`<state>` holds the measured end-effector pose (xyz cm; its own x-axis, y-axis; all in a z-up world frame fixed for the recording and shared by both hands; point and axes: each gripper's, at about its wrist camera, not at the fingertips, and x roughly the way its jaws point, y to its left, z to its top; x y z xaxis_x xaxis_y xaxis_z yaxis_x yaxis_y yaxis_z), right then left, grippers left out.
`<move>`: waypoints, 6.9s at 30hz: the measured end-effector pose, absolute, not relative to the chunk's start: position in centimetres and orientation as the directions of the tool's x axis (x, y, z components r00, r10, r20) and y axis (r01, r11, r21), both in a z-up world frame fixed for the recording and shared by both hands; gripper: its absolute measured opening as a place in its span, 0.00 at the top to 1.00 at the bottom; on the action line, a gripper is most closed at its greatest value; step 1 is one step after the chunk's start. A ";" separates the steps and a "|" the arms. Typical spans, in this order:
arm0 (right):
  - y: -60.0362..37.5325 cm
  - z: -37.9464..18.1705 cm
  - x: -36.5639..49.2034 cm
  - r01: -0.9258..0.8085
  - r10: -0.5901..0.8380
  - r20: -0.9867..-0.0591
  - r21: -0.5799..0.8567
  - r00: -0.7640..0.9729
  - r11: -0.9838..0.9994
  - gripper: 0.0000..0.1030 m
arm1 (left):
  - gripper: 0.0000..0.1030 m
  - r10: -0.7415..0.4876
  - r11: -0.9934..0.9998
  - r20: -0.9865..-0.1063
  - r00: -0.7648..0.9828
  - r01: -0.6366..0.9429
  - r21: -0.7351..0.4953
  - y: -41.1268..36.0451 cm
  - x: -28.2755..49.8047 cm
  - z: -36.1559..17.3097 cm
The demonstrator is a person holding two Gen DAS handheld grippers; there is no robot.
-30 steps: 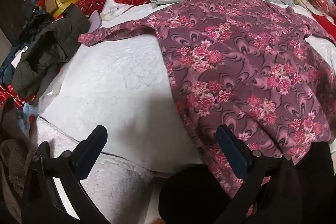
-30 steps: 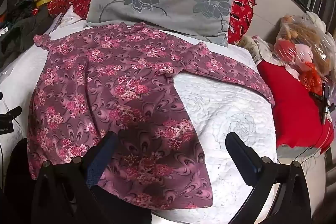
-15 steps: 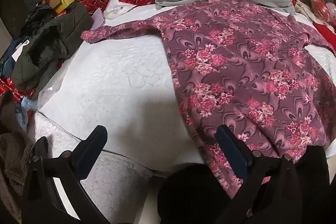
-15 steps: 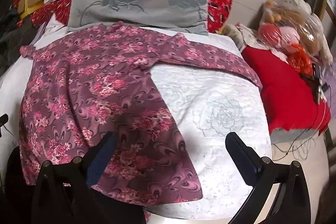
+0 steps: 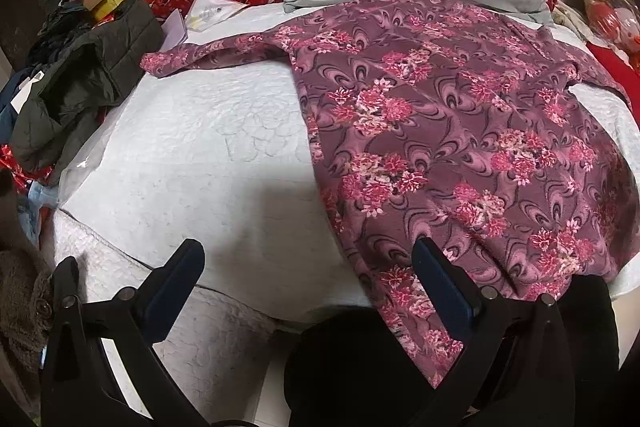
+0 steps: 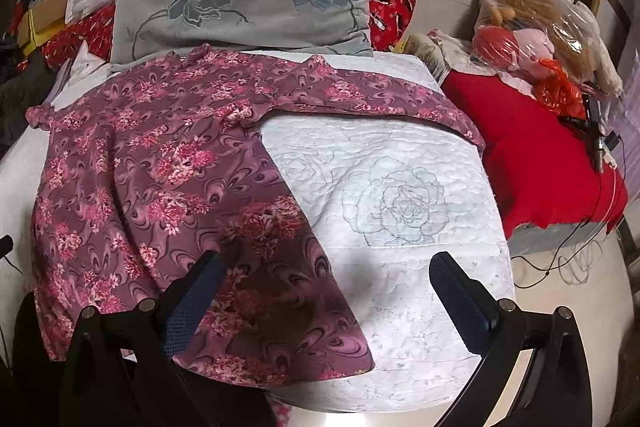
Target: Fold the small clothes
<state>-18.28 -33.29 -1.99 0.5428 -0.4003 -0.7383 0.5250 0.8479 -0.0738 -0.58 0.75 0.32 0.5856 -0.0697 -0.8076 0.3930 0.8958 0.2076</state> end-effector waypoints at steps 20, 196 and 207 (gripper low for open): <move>-32.4 -1.5 -17.9 0.487 -0.381 -0.735 -0.078 0.561 0.870 0.00 | 0.00 -0.089 0.903 -0.816 0.571 0.392 0.176 0.9 -0.5 0.4; -29.2 -3.5 7.4 0.209 0.241 -0.691 0.499 0.681 0.841 0.47 | 0.34 -0.560 0.808 -0.825 0.079 0.275 -0.522 -6.2 22.6 -2.6; -46.7 -4.5 -1.5 0.563 -0.062 -0.662 0.581 0.747 0.588 0.45 | 0.95 -0.528 0.849 -0.807 0.264 0.152 -0.506 -4.9 25.2 -0.2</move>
